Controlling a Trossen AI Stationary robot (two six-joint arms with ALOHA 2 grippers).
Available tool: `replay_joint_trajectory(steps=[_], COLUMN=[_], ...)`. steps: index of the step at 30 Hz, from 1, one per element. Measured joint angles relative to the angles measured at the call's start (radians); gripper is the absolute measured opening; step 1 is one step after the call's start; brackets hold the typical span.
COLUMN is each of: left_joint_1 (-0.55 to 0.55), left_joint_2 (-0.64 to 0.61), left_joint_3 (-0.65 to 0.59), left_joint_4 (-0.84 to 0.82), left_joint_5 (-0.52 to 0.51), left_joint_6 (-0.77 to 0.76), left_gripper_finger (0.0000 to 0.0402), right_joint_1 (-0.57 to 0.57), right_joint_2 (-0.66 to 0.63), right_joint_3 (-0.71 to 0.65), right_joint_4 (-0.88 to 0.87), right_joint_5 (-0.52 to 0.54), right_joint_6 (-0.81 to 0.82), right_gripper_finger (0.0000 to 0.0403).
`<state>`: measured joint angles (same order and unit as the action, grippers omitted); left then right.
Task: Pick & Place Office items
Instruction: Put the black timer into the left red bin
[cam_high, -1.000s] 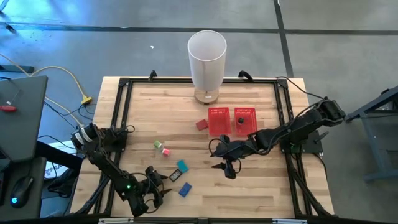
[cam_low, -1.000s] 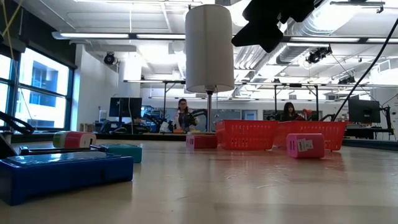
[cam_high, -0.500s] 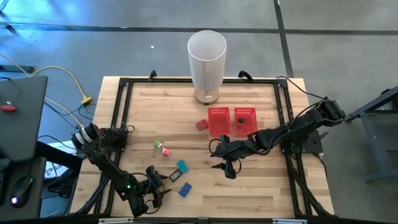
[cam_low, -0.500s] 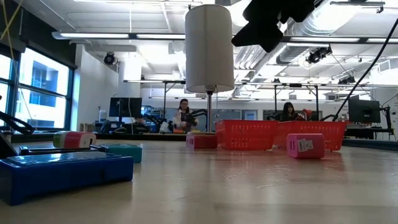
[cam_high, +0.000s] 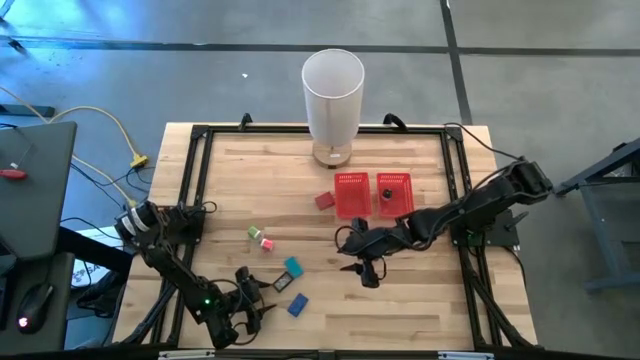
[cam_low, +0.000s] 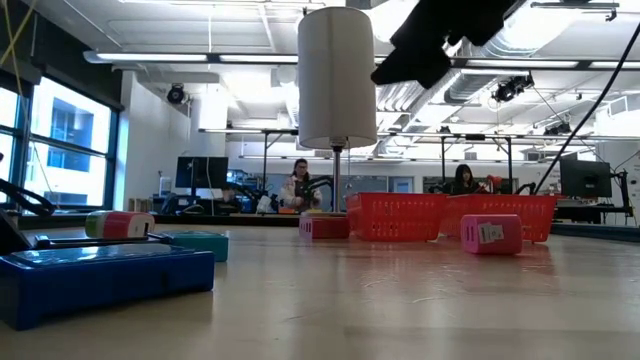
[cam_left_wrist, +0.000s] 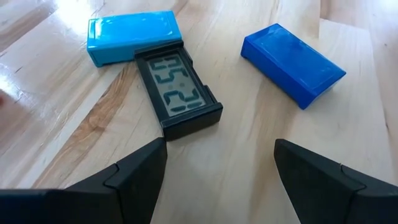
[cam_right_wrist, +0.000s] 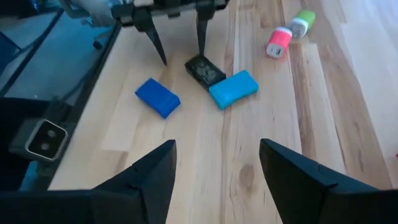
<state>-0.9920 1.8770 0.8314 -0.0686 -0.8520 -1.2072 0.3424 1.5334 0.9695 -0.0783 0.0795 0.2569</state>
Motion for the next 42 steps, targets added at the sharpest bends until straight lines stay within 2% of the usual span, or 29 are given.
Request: replay_joint_trajectory(steps=[14, 42], left_joint_1=[0.005, 0.121], left_joint_2=[0.045, 0.047], left_joint_3=[0.001, 0.000], left_joint_4=[0.028, 0.055], left_joint_5=[-0.058, -0.059], left_joint_6=[0.052, 0.089], left_gripper_finger=[0.0289, 0.0289], right_joint_1=[0.014, 0.045], right_joint_2=[0.123, 0.124], right_joint_3=[0.000, 0.000], right_joint_4=[0.080, 0.096], right_joint_5=[-0.008, -0.007], right_joint_6=[0.000, -0.026], right_gripper_finger=[0.0218, 0.0218])
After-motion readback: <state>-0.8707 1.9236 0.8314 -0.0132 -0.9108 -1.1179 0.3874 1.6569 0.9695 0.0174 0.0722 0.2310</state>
